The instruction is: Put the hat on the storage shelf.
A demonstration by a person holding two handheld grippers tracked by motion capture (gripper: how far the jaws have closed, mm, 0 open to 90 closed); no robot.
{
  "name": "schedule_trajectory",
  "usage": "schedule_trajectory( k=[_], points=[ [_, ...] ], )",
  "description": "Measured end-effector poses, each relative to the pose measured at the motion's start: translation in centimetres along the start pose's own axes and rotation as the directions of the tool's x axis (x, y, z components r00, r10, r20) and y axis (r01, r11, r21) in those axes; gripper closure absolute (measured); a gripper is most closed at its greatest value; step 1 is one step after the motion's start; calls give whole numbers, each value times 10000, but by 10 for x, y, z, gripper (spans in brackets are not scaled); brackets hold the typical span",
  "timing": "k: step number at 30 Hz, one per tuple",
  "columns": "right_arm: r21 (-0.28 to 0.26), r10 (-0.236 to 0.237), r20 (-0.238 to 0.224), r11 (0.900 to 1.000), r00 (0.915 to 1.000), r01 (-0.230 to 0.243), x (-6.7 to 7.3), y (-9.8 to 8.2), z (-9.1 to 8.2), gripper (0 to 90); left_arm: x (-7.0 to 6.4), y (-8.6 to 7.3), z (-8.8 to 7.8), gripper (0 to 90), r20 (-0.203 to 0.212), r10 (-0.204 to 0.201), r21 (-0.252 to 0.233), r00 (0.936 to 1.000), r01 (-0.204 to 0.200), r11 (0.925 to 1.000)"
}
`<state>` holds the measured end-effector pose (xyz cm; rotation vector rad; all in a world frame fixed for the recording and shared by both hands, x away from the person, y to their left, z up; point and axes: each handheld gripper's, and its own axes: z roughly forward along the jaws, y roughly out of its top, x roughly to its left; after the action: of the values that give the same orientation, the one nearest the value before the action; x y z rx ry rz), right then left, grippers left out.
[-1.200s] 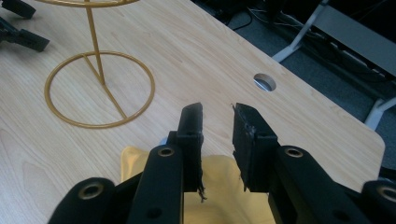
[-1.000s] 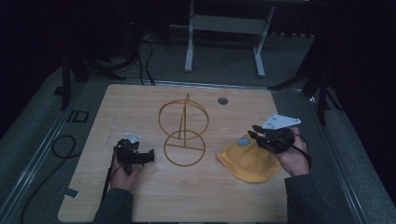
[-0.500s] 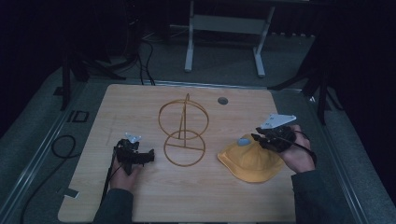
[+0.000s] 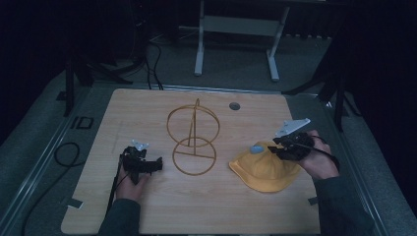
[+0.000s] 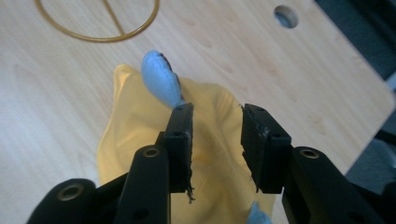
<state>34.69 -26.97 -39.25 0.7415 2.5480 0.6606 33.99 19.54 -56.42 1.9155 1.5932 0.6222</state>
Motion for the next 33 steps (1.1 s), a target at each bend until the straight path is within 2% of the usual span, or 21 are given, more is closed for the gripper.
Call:
schedule_trajectory(
  k=[7,16,23,28,33],
  points=[
    [460,59,-366,9989,9993,-42,-7,-4,2,611,0,0,0,4,0,-9,0,10000,9,10000],
    [1206,-366,-660,9917,9971,444,-8,-1,11,584,0,0,0,4,-1,-4,-3,10000,4,10000],
    [1933,-455,-954,9791,9944,634,-14,0,20,574,0,0,0,4,-4,-29,-24,10000,29,10000],
    [2190,-674,-1098,9715,9917,903,-15,1,25,563,0,0,0,4,-1,-33,-23,10000,33,10000],
    [2599,-893,-1342,9579,9869,1220,-16,4,32,555,0,0,0,3,-7,-30,-35,10000,30,10000]
  ],
)
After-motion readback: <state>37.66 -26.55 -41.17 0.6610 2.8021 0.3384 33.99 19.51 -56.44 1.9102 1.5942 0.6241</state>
